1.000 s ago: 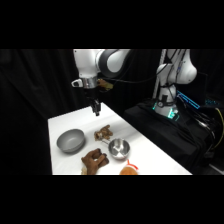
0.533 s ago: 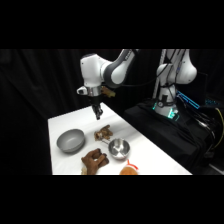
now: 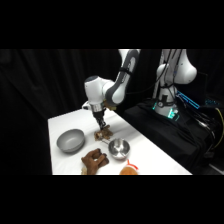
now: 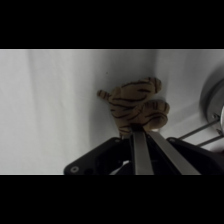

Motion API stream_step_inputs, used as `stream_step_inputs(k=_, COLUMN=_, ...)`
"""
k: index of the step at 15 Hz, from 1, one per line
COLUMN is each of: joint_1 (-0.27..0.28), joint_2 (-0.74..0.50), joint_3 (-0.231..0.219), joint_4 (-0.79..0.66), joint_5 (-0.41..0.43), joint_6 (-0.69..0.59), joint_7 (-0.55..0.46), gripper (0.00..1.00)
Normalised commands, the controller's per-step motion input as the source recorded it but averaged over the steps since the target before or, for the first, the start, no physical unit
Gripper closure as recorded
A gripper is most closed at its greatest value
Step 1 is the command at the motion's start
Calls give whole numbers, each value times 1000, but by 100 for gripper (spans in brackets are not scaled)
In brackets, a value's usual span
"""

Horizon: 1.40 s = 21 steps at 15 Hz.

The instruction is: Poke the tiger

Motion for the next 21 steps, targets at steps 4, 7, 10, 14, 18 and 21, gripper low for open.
stream_step_inputs(k=4, joint_1=-112, joint_2=178, joint_3=111, joint_4=74, joint_5=79, joint_6=128, joint_7=-131, gripper=96)
stream_step_inputs(k=7, joint_1=-149, joint_2=159, joint_3=151, joint_4=75, joint_5=143, joint_6=74, joint_7=-191, gripper=97)
stream_step_inputs(k=10, joint_1=-107, joint_2=95, joint_3=108, joint_4=38, joint_5=117, joint_6=24, joint_7=-175, gripper=97)
stream_step_inputs(k=14, joint_1=-14, joint_2=-203, joint_3=17, joint_4=-90, joint_5=24, joint_6=-156, joint_7=-75, gripper=97)
stream_step_inputs(k=18, joint_1=62, joint_2=-447, joint_3=-45, joint_4=-135, joint_5=-34, joint_6=-377, joint_7=12, gripper=97)
stream_step_inputs(k=21, joint_1=59, joint_2=-439, joint_3=-60, joint_4=-49, joint_5=-13, joint_6=-418, joint_7=-2, gripper=70)
